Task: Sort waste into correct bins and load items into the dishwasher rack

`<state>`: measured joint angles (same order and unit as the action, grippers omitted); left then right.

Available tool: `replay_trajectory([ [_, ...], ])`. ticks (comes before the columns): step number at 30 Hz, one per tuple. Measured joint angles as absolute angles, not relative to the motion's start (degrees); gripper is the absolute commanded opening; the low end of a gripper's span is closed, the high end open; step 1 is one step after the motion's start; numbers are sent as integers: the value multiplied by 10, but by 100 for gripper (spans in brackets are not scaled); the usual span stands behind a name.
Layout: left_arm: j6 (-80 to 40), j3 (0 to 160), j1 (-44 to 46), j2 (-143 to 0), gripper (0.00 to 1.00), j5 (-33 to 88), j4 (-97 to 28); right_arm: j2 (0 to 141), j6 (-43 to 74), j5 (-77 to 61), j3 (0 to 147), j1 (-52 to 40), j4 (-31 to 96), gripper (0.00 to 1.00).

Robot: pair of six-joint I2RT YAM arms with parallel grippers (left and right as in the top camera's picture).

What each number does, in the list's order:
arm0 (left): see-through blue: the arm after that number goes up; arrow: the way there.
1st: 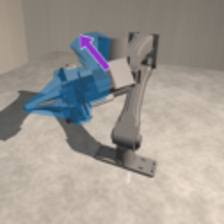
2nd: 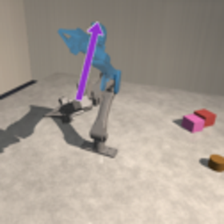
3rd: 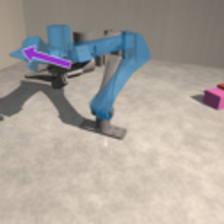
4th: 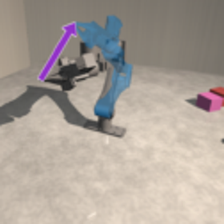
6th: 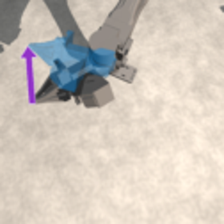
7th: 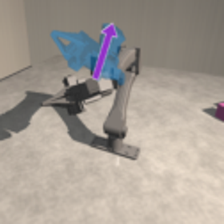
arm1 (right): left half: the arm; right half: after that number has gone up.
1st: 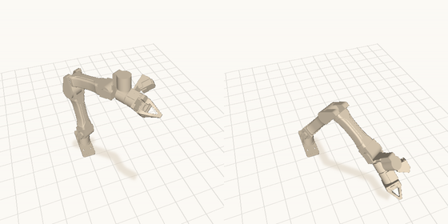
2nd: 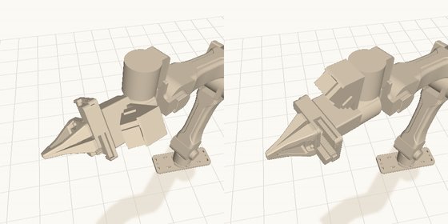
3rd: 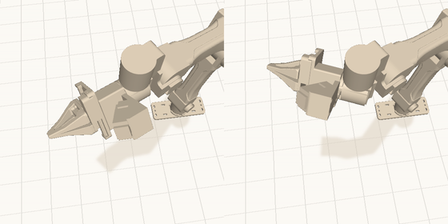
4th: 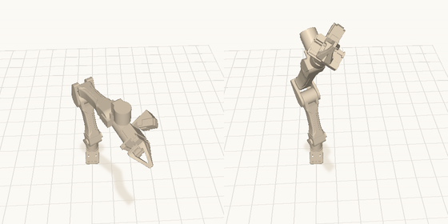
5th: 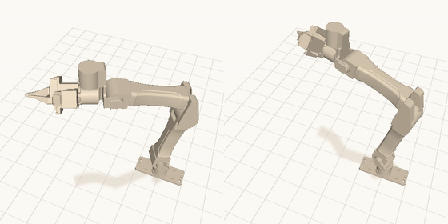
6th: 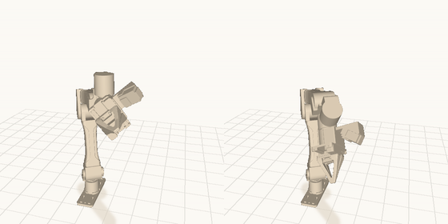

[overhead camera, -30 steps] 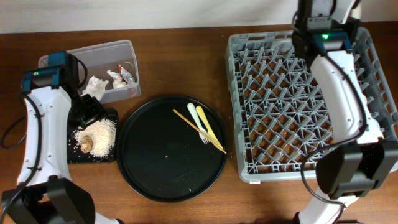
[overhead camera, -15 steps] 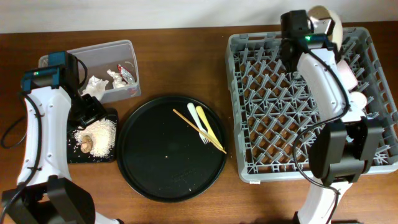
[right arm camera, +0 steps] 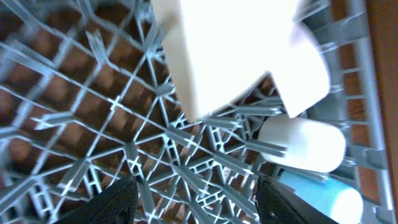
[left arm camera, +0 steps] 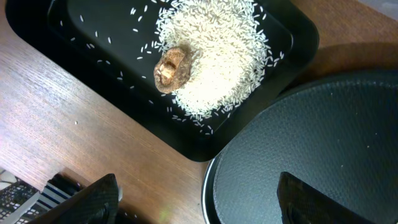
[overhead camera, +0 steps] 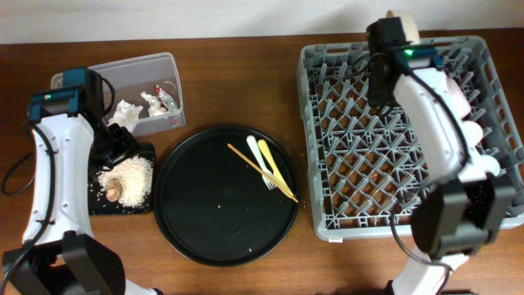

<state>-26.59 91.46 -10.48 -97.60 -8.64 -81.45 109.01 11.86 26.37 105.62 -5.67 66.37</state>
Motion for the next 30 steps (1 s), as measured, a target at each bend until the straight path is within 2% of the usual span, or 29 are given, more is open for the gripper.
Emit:
replay_trajectory([
  [4,-266,915,-105,-976,84,-86,-807,1034,116,264,1056,-57,630,75],
  [5,-266,915,-105,-976,84,-86,-806,1039,107,264,1056,-56,606,72],
  [7,-266,915,-105,-976,84,-87,-807,1061,98,264,1055,-50,523,58],
  [9,-266,915,-105,-976,84,-86,-808,1087,90,264,1052,-33,439,56],
  [11,-266,915,-105,-976,84,-86,-810,1103,89,264,1052,-16,415,22],
  [12,-266,915,-105,-976,84,-86,-810,1110,82,271,1053,-11,441,15],
  [15,-266,915,-105,-976,83,-86,-810,1108,104,302,1054,-1,568,15],
  [20,-266,915,-105,-976,84,-86,-810,1106,122,295,1054,-1,684,16],
  [25,-266,915,-105,-976,84,-86,-810,1102,133,274,1070,-1,664,18],
  [26,-266,915,-105,-976,84,-86,-810,1092,133,265,1080,-1,664,22],
  [28,-266,915,-105,-976,84,-86,-810,1066,135,211,1082,-1,669,41],
  [29,-266,915,-105,-976,84,-86,-810,1052,131,180,1082,-1,674,66],
  [30,-266,915,-105,-976,84,-86,-810,1036,110,116,1085,-1,684,75],
])
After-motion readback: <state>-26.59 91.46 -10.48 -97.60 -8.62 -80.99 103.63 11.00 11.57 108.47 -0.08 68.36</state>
